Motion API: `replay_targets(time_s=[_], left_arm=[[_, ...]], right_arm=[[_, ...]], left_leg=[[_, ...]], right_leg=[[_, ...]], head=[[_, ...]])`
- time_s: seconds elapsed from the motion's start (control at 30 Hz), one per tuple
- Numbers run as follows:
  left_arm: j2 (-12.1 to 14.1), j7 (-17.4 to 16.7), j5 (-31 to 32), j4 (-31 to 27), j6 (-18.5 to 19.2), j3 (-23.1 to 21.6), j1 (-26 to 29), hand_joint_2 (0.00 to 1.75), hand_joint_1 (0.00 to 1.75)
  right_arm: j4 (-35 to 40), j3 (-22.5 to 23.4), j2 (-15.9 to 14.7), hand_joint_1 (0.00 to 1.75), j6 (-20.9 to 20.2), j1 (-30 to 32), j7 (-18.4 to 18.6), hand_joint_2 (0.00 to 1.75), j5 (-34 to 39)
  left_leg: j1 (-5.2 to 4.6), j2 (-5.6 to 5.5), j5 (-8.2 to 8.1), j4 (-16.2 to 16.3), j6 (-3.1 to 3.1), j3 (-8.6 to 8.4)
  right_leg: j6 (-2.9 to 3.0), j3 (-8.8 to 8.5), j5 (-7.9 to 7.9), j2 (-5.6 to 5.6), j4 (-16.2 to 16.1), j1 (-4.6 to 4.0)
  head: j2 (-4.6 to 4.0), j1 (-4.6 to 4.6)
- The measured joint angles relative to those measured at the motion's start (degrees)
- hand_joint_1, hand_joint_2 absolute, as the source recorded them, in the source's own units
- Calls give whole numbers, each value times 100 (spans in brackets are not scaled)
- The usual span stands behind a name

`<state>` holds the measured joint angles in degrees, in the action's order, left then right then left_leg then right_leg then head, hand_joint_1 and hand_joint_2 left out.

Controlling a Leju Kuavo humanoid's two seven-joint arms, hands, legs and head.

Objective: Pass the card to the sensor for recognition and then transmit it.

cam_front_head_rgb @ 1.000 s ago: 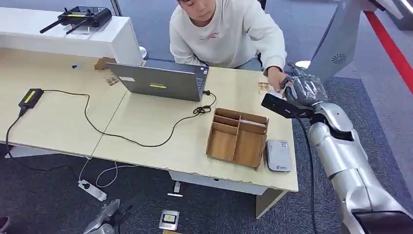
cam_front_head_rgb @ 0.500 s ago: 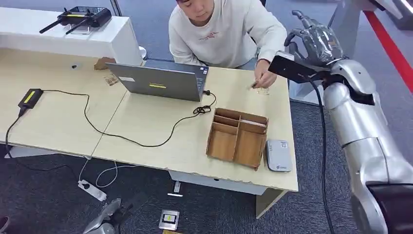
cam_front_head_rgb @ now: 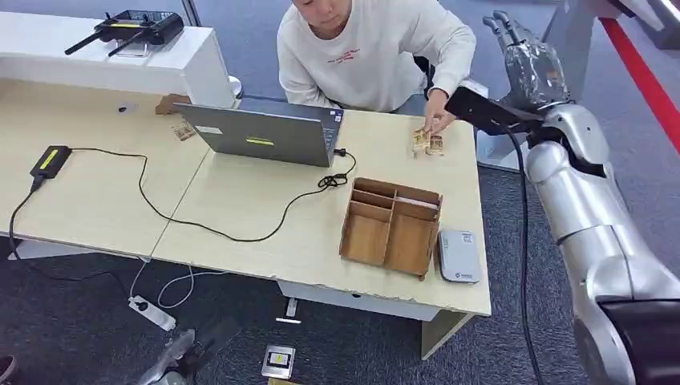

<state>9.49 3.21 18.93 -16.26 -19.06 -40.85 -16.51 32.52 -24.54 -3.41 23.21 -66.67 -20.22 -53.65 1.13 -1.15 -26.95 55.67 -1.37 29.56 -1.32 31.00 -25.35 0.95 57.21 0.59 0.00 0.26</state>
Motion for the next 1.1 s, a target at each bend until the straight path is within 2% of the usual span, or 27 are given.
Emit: replay_targets(time_s=[0.1, 0.2, 0.27, 0.3, 0.37, 0.4, 0.5, 0.6, 0.77, 0.87, 1.1], left_arm=[[0, 55, -142, 0, -109, 35, 84, 0, 0], [0, 90, -431, 0, -140, 85, 216, 0, 0], [2, 96, -603, 4, -140, 129, 298, 0, 0], [4, 98, -658, 9, -140, 142, 333, 0, 0], [15, 98, -802, 13, -162, 175, 391, 0, 0], [15, 98, -842, 18, -179, 186, 414, 0, 0], [26, 103, -911, 28, -201, 205, 465, 0, 0], [31, 133, -1034, 39, -253, 232, 509, 0, 0], [31, 319, -1412, 66, -406, 358, 688, 0, 0], [24, 387, -1572, 87, -457, 437, 779, 0, 0], [-22, 391, -1746, 116, -522, 555, 835, 0, 0]], right_arm=[[0, 155, -55, 0, -77, -18, -232, 175, 954], [94, 586, -57, 0, -1331, -16, -179, 175, 3411], [349, 850, -78, 0, -1822, 101, 257, 175, 4809], [521, 916, -92, 0, -1940, 220, 491, 175, 5364], [1035, 1049, -153, 0, -2068, 615, 1182, 175, 6602], [1288, 1093, -188, 0, -2085, 832, 1391, 175, 6964], [1845, 1193, -269, 0, -2090, 1306, 1622, 175, 7433], [2390, 1309, -336, 0, -2073, 1683, 2082, 175, 8249], [3627, 1423, -350, 0, -1707, 2771, 3289, 175, 10317], [4149, 1396, -302, 0, -1666, 3175, 3441, 175, 10539], [4496, 1213, -186, 0, -1983, 3284, 3327, 175, 10580]], left_leg=[[0, 0, 0, 0, 0, 1], [-1, 0, 0, 0, 0, 1], [0, -1, 0, 0, 0, -2], [0, -1, 0, 0, 0, -4], [2, -3, -1, 0, 0, -6], [1, -2, -1, 0, 1, -6], [0, -2, -1, 0, 1, -4], [1, -2, -1, -1, 1, -6], [4, 0, -3, -3, 0, -5], [4, -1, -2, -5, 1, -2], [4, -1, 1, -6, 0, -3]], right_leg=[[0, -1, 0, 0, -1, 0], [0, -1, 0, 0, -1, 0], [0, -3, 0, 0, -2, 0], [0, -4, 0, -1, -2, 0], [0, -8, 0, -1, -3, -1], [0, -7, 0, -1, -3, -1], [0, -4, 0, -1, -3, 0], [0, -7, -1, -1, -3, -1], [2, -9, -3, -1, -3, -4], [3, -7, -3, -1, -3, -4], [3, -10, -2, -1, -3, -4]], head=[[0, -2], [0, 0], [0, 2], [0, 0], [0, 2], [0, 0], [0, -2], [0, -4], [0, 0], [0, 0], [0, -2]])
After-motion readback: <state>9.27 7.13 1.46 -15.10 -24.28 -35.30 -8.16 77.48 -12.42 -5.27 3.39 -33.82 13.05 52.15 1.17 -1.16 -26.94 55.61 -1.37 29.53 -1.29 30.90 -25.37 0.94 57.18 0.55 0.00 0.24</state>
